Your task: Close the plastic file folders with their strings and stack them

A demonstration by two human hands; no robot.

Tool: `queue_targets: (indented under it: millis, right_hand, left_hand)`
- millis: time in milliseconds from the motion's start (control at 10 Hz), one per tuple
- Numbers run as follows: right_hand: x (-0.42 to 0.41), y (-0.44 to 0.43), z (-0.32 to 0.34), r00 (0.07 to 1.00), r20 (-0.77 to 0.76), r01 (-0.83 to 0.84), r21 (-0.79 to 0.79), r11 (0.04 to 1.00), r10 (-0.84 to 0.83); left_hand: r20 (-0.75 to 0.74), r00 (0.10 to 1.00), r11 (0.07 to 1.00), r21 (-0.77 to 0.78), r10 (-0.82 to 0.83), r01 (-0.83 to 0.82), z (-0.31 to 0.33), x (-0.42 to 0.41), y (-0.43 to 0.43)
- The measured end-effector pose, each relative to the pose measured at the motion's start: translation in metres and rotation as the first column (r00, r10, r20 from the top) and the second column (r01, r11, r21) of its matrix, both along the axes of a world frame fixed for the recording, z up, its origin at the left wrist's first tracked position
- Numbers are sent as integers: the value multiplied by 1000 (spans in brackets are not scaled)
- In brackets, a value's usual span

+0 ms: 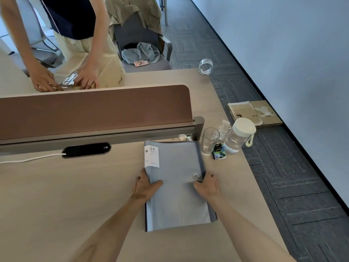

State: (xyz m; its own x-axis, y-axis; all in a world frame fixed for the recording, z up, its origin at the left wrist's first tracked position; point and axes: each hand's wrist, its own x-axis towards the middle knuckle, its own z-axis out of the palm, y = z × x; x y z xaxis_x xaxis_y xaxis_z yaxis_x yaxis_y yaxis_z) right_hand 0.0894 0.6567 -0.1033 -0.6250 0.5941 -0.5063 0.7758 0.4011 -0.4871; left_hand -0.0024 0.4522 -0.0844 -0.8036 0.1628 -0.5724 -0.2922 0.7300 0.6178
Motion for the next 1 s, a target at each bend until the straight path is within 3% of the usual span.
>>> queue_targets:
  millis: [500,800,900,1000]
  right_hand:
    - [-5,-4,3,999,-10,47,-36,998,-47]
    - [-6,-8,6,1000,24,14,77,997,-16]
    - [-3,-12,14,1000,7,4,91,996,-5]
    - [-5,-19,21,995,-90,-27,203,979,46]
  left_hand:
    - [31,1000,1000,-1,1,-1,-1,-9,2]
    - [45,994,992,-61,-105,107,4,-11,1]
    - [61,991,991,-56,-120,124,11,-7,-4]
    - [18,995,994,-56,-95,96,19,-6,-8]
